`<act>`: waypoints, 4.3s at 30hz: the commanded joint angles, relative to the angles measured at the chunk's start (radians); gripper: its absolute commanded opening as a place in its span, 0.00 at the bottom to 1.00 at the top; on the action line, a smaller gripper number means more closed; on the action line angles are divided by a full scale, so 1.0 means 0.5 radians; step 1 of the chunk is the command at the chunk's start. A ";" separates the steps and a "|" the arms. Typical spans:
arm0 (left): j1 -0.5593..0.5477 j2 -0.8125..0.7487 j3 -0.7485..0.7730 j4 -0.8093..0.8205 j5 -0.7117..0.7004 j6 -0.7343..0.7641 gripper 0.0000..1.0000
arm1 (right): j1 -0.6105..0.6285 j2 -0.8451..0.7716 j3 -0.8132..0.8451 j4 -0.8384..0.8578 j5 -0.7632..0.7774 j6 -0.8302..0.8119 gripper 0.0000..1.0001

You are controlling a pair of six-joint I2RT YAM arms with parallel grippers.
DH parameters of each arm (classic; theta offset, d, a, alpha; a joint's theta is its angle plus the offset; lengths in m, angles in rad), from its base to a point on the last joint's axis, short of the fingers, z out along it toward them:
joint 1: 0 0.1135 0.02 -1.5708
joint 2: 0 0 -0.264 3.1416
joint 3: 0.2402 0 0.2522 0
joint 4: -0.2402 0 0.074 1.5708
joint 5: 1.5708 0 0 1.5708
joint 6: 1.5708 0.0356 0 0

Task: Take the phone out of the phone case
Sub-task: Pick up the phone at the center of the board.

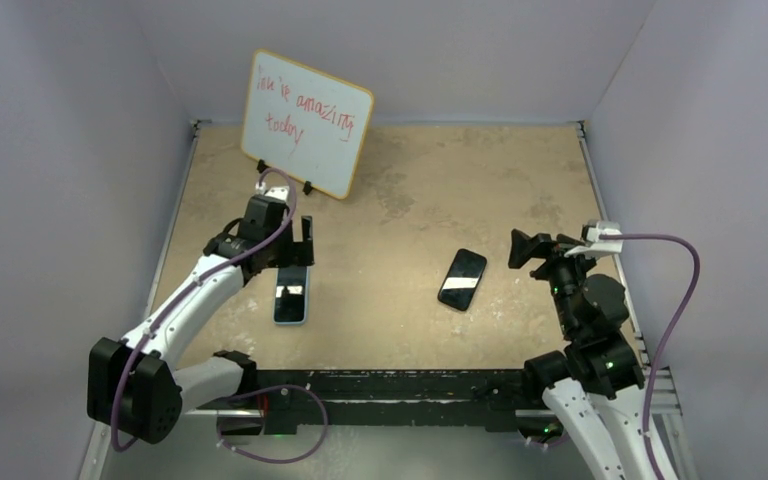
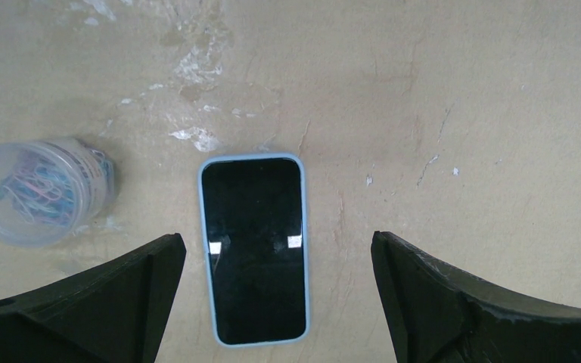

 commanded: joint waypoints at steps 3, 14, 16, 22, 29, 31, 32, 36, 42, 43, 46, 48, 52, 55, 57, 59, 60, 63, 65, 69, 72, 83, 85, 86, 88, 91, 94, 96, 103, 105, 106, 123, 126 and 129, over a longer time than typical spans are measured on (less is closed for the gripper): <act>0.011 0.035 -0.159 0.013 -0.001 -0.205 1.00 | 0.009 -0.052 -0.026 0.101 -0.085 0.047 0.99; 0.011 0.327 -0.225 0.100 0.033 -0.221 1.00 | 0.008 -0.080 -0.032 0.106 -0.089 0.054 0.99; 0.011 0.391 -0.201 0.097 0.022 -0.205 1.00 | 0.009 -0.077 -0.035 0.110 -0.090 0.054 0.99; 0.008 0.549 -0.132 0.073 -0.057 -0.163 1.00 | 0.009 -0.073 -0.040 0.119 -0.098 0.057 0.99; 0.008 0.639 -0.112 0.073 -0.051 -0.127 0.99 | 0.010 -0.082 -0.045 0.125 -0.098 0.063 0.99; -0.006 0.651 -0.105 0.065 -0.045 -0.118 0.98 | 0.008 -0.083 -0.045 0.126 -0.100 0.063 0.99; -0.013 0.653 -0.109 0.063 -0.043 -0.118 0.97 | 0.008 -0.083 -0.044 0.126 -0.103 0.065 0.99; -0.031 0.650 -0.137 0.085 0.029 -0.122 0.86 | 0.011 -0.085 -0.045 0.120 -0.129 0.069 0.99; -0.052 0.656 -0.134 0.117 0.131 -0.129 0.65 | 0.010 -0.051 -0.043 0.099 -0.222 0.100 0.99; -0.059 0.651 -0.131 0.120 0.147 -0.136 0.61 | 0.010 -0.034 -0.035 0.085 -0.252 0.107 0.99; -0.078 0.606 -0.134 0.154 0.215 -0.148 0.54 | 0.010 0.027 0.009 0.058 -0.320 0.130 0.99; -0.092 0.563 -0.139 0.181 0.249 -0.148 0.50 | 0.010 0.078 0.044 0.019 -0.364 0.166 0.99; -0.113 0.481 -0.136 0.235 0.353 -0.163 0.42 | 0.012 0.360 0.183 -0.211 -0.594 0.308 0.99; -0.128 0.435 -0.160 0.364 0.423 -0.217 0.38 | 0.010 0.665 0.315 -0.375 -0.678 0.457 0.99; -0.148 0.429 -0.168 0.459 0.485 -0.277 0.36 | 0.009 0.821 0.360 -0.395 -0.805 0.525 0.99; -0.182 0.425 -0.180 0.565 0.512 -0.343 0.36 | 0.011 0.936 0.326 -0.336 -0.911 0.542 0.99; -0.199 0.418 -0.190 0.617 0.520 -0.376 0.36 | 0.011 0.971 0.282 -0.296 -0.974 0.594 0.99; -0.237 0.392 -0.231 0.787 0.549 -0.490 0.35 | 0.010 1.021 0.137 -0.020 -1.216 0.565 0.99; -0.245 0.373 -0.266 0.894 0.589 -0.574 0.33 | 0.010 1.018 0.028 0.167 -1.336 0.585 0.99; -0.249 0.330 -0.349 1.136 0.658 -0.766 0.29 | 0.018 1.000 -0.117 0.397 -1.368 0.686 0.99; -0.252 0.292 -0.376 1.242 0.656 -0.878 0.28 | 0.045 1.021 -0.184 0.552 -1.381 0.728 0.99; -0.252 0.196 -0.420 1.406 0.642 -1.126 0.28 | 0.451 1.386 -0.189 1.031 -1.112 0.745 0.99; -0.251 0.188 -0.432 1.447 0.653 -1.158 0.28 | 0.524 1.511 -0.161 1.135 -1.105 0.749 0.99; -0.252 0.187 -0.431 1.450 0.660 -1.170 0.27 | 0.565 1.559 -0.156 1.193 -1.101 0.755 0.99; -0.252 0.178 -0.429 1.452 0.664 -1.190 0.27 | 0.646 1.652 -0.148 1.299 -1.098 0.774 0.99; -0.253 0.154 -0.432 1.439 0.645 -1.207 0.27 | 0.747 1.777 -0.149 1.462 -1.093 0.815 0.98; -0.253 0.124 -0.448 1.439 0.637 -1.230 0.27 | 0.858 1.870 -0.146 1.555 -1.032 0.834 0.97; -0.255 0.103 -0.466 1.455 0.632 -1.254 0.27 | 0.918 1.912 -0.144 1.617 -0.971 0.840 0.97; -0.260 0.073 -0.548 1.514 0.612 -1.344 0.26 | 1.090 2.184 -0.015 1.776 -0.851 0.878 0.93; -0.264 0.069 -0.563 1.523 0.612 -1.361 0.26 | 1.145 2.275 0.029 1.814 -0.808 0.881 0.91; -0.265 0.065 -0.566 1.523 0.611 -1.365 0.27 | 1.166 2.312 0.053 1.824 -0.793 0.891 0.90; -0.265 -0.119 -0.745 1.585 0.605 -1.338 0.37 | 1.261 2.521 0.063 2.001 -0.799 1.006 0.18; -0.265 -0.196 -0.768 1.588 0.603 -1.266 0.46 | 1.257 2.501 0.030 2.041 -0.848 1.061 0.05; -0.262 -0.322 -0.772 1.511 0.574 -1.170 0.56 | 1.258 2.456 0.011 2.046 -0.862 1.072 0.00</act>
